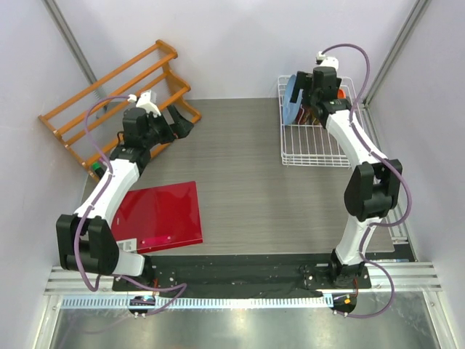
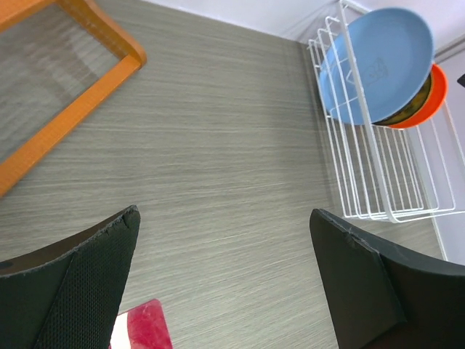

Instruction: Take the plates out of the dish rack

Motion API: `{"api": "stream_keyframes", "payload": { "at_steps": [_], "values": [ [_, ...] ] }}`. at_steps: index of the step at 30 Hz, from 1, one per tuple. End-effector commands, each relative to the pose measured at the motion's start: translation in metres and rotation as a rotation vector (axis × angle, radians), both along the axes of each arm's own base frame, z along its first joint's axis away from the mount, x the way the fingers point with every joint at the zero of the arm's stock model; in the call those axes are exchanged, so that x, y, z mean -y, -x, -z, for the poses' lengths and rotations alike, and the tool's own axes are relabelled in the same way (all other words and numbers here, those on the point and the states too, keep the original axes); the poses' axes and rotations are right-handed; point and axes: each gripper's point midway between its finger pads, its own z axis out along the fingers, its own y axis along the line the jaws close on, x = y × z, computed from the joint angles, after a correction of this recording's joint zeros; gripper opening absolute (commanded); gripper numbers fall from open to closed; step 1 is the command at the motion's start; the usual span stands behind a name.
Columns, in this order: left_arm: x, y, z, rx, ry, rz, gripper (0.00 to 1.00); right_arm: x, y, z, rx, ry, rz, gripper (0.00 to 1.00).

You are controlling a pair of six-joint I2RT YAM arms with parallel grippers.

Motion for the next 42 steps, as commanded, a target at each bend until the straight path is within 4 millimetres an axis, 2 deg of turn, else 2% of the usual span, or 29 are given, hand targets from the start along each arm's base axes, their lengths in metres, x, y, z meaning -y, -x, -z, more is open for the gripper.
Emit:
{"api": "stream_keyframes", "payload": {
  "at_steps": [1,5,6,7,8,9,10,11,12,13,14,15,16,17,19,22,24,28,29,31,32,36,42],
  "values": [
    [-0.005,-0.01,-0.024,0.066,-0.031,-0.013,0.99,0.011,-0.004,-0.03,0.049,0.046,0.045,1.0],
    [-0.009,-0.012,-0.014,0.05,-0.058,-0.033,0.99,0.012,-0.017,-0.03,0.046,0.092,0.04,1.0],
    [-0.012,-0.013,-0.011,0.05,-0.072,-0.057,1.0,0.012,-0.022,-0.039,0.06,0.101,0.042,1.0],
    [-0.012,-0.014,-0.01,0.056,-0.092,-0.064,0.99,0.013,-0.025,-0.027,0.025,0.111,0.043,0.97],
    [-0.007,-0.013,-0.008,0.057,-0.106,-0.062,0.99,0.011,-0.028,-0.024,0.019,0.116,0.042,0.95],
    [-0.007,-0.014,-0.007,0.058,-0.121,-0.072,0.99,0.01,-0.031,-0.032,0.035,0.114,0.042,0.92],
    [-0.009,-0.015,-0.005,0.059,-0.143,-0.097,0.99,0.007,-0.036,-0.022,0.019,0.119,0.037,0.9],
    [-0.002,-0.014,-0.005,0.067,-0.163,-0.094,1.0,0.0,-0.039,-0.02,0.019,0.123,0.024,0.87],
    [0.0,-0.015,-0.004,0.071,-0.178,-0.099,1.0,-0.004,-0.042,-0.028,0.036,0.131,0.02,0.86],
    [-0.003,-0.017,-0.002,0.072,-0.203,-0.13,1.0,-0.003,-0.045,-0.024,0.024,0.153,0.037,0.84],
    [0.005,-0.015,-0.001,0.075,-0.222,-0.12,0.99,-0.006,-0.05,-0.011,-0.001,0.172,0.03,0.83],
    [0.007,-0.015,0.0,0.074,-0.231,-0.124,0.99,-0.013,-0.053,-0.016,0.01,0.18,0.028,0.8],
    [0.008,-0.015,0.001,0.075,-0.241,-0.127,1.0,-0.013,-0.055,-0.012,-0.003,0.201,0.033,0.8],
    [0.012,-0.013,0.003,0.076,-0.254,-0.132,0.99,-0.018,-0.059,0.002,-0.027,0.215,0.023,0.8],
    [0.015,-0.013,0.005,0.073,-0.263,-0.135,0.99,-0.026,-0.061,0.001,-0.024,0.242,0.017,0.77],
    [0.019,-0.012,0.005,0.075,-0.271,-0.133,0.99,-0.026,-0.065,0.012,-0.044,0.291,0.072,0.73],
    [0.02,-0.011,0.007,0.073,-0.273,-0.129,1.0,-0.018,-0.065,0.02,-0.061,0.32,0.122,0.69],
    [0.019,-0.01,0.012,0.063,-0.278,-0.13,0.99,-0.008,-0.063,0.029,-0.089,0.382,0.16,0.57],
    [0.019,-0.01,0.013,0.061,-0.279,-0.13,0.99,-0.008,-0.063,0.03,-0.091,0.389,0.164,0.42],
    [0.018,-0.009,0.015,0.057,-0.281,-0.132,1.0,-0.007,-0.061,0.032,-0.099,0.402,0.167,0.39],
    [0.019,-0.009,0.017,0.052,-0.284,-0.13,0.99,-0.009,-0.06,0.033,-0.101,0.408,0.165,0.31],
    [0.017,-0.009,0.018,0.052,-0.286,-0.137,0.99,-0.01,-0.06,0.025,-0.086,0.443,0.187,0.12],
    [0.016,-0.01,0.018,0.051,-0.294,-0.151,0.99,-0.012,-0.052,-0.016,0.007,0.528,0.289,0.01]
  ]
}}
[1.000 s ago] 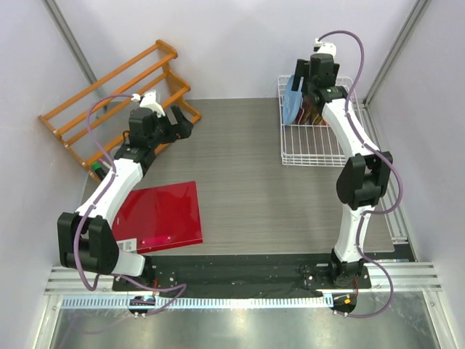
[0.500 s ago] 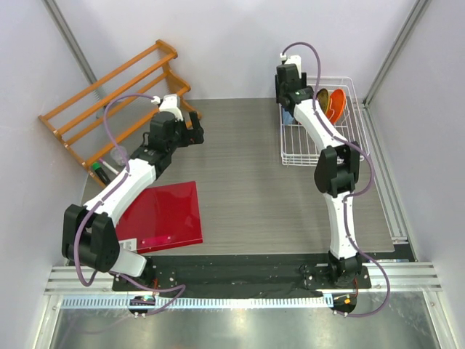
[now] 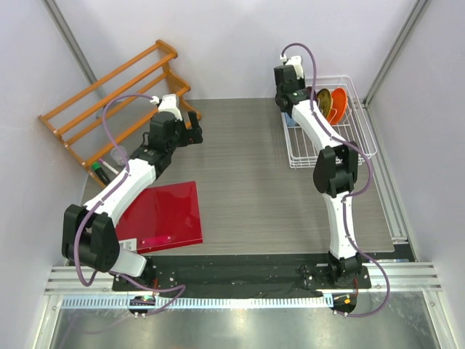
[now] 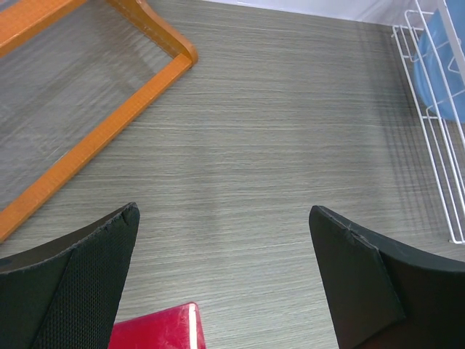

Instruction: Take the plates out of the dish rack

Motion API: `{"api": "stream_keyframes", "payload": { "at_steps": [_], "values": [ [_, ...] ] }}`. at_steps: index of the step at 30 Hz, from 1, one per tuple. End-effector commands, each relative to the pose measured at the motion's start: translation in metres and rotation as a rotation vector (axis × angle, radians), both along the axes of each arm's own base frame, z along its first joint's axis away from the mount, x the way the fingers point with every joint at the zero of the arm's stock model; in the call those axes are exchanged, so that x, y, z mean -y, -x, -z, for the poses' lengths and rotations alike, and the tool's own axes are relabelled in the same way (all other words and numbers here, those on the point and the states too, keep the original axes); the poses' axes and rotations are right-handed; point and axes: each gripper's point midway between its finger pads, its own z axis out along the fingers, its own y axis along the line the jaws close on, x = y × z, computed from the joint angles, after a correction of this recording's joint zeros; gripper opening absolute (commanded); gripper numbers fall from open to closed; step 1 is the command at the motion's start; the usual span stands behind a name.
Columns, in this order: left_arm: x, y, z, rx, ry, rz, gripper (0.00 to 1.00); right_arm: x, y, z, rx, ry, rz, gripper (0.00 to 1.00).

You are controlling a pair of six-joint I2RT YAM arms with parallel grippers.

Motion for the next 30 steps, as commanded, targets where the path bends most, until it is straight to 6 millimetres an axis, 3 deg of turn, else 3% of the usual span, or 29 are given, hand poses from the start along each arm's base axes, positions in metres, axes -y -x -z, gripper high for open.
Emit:
{"api": "stream_keyframes", "payload": {
  "at_steps": [1,11,12,13,15,16,18,19,25,30],
  "values": [
    [-0.002,-0.003,-0.008,0.03,-0.02,-0.023,1.0,-0.016,0.002,-0.076,0.174,0.085,0.02,0.01],
    [-0.006,-0.001,-0.01,0.026,-0.042,-0.047,1.0,-0.01,0.035,-0.131,0.29,0.153,0.153,0.01],
    [-0.005,0.0,-0.009,0.026,-0.042,-0.042,0.99,-0.011,0.038,-0.13,0.286,0.151,0.146,0.01],
    [-0.004,0.001,-0.009,0.024,-0.041,-0.037,0.99,-0.008,0.049,-0.151,0.322,0.123,0.141,0.01],
    [-0.001,0.002,-0.012,0.033,-0.033,-0.012,1.0,-0.012,0.059,-0.155,0.326,0.105,0.114,0.01],
    [0.003,0.004,-0.013,0.03,-0.022,0.005,0.99,-0.013,0.069,-0.173,0.357,0.079,0.092,0.01],
    [0.006,0.006,-0.02,0.051,0.0,0.023,0.99,-0.02,0.082,-0.177,0.361,0.059,0.066,0.01],
    [0.011,0.007,-0.022,0.065,0.017,0.046,0.99,-0.019,0.092,-0.192,0.388,0.036,0.057,0.01],
    [0.03,0.01,-0.03,0.069,0.098,0.122,0.99,-0.059,0.116,-0.179,0.335,-0.144,-0.137,0.01],
    [0.049,0.014,-0.045,0.145,0.22,0.197,1.0,-0.092,0.141,-0.143,0.233,-0.335,-0.313,0.01]
  ]
}}
